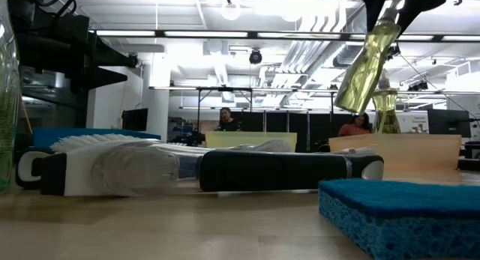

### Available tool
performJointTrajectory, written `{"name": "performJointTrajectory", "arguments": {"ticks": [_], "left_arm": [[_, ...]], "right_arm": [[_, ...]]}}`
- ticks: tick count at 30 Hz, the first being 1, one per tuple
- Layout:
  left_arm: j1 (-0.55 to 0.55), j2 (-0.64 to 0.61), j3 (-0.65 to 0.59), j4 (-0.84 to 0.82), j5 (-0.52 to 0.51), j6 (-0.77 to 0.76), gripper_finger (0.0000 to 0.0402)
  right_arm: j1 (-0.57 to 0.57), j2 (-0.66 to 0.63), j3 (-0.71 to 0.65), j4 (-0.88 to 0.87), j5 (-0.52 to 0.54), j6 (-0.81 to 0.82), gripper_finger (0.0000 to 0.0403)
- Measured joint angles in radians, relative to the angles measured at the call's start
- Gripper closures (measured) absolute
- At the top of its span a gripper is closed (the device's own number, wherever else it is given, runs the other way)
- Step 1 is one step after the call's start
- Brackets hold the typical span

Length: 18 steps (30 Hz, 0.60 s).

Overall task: Pick & Place Kitchen Sink Supplies
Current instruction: Put the green dishwashing liquid dispenser into the orange bin

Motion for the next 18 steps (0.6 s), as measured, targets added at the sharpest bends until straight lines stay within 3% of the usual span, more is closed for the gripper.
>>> {"name": "performJointTrajectory", "arguments": {"ticks": [18], "left_arm": [[0.0, 0.0, 0.0, 0.0, 0.0, 0.0, 0.0121]], "right_arm": [[-0.161, 0.046, -0.001, -0.001, -0.022, -0.002, 0.0118]]}}
